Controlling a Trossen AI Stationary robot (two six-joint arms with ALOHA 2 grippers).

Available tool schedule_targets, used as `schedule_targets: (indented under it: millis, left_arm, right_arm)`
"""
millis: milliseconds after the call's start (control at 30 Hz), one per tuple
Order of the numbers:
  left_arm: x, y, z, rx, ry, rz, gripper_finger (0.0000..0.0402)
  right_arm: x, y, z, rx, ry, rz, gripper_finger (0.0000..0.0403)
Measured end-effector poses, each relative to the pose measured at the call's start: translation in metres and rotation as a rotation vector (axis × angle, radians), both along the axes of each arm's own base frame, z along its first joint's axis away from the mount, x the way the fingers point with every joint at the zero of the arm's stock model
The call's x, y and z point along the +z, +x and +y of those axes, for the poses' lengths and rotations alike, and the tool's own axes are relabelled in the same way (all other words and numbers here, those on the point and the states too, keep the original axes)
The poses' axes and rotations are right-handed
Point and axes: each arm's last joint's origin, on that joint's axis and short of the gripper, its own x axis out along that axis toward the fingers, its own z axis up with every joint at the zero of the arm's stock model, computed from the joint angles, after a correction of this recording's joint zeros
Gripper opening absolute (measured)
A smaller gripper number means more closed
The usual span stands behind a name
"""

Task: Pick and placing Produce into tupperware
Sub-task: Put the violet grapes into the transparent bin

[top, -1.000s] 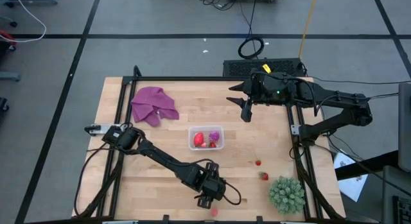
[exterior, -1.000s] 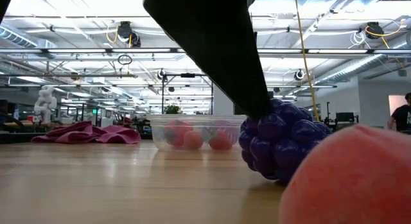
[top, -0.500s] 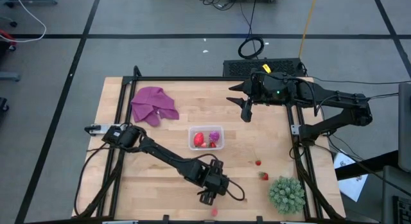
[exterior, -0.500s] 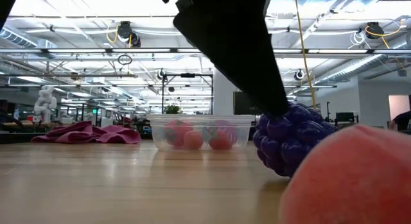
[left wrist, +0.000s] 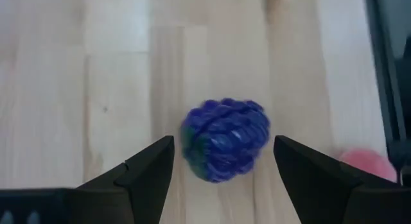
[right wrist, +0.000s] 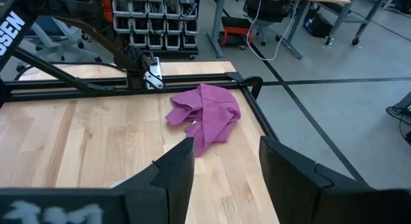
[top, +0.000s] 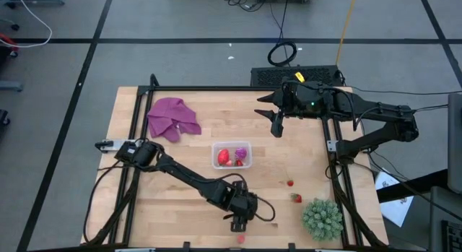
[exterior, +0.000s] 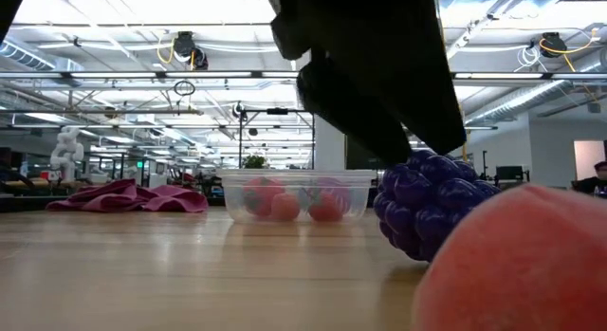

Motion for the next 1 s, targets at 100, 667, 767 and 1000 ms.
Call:
schedule_targets:
  millis: [100, 667, 767, 1000]
  left_arm:
    - [0.003, 0.0, 0.002, 0.078, -0.043, 0.011, 0.0269]
    - [0.042, 0.01, -0.004, 0.694, -0.479, -0.073, 0.0269]
    - [0.041, 0.009, -0.007, 0.814, -0.512, -0.094, 0.0269]
    - [0.041, 0.005, -0.015, 0.939, -0.58, -0.096, 0.0269]
  right_arm:
    - [-0.001, 0.0, 0.0, 0.0, 0.001, 0.003, 0.0165]
    - [0.004, -0.012, 0.001, 0.026, -0.07, -0.005, 0.0165]
    - [0.01, -0.021, 0.002, 0.026, -0.074, -0.032, 0.0165]
    - [0.024, -0.045, 0.005, 0.023, -0.048, -0.102, 0.0165]
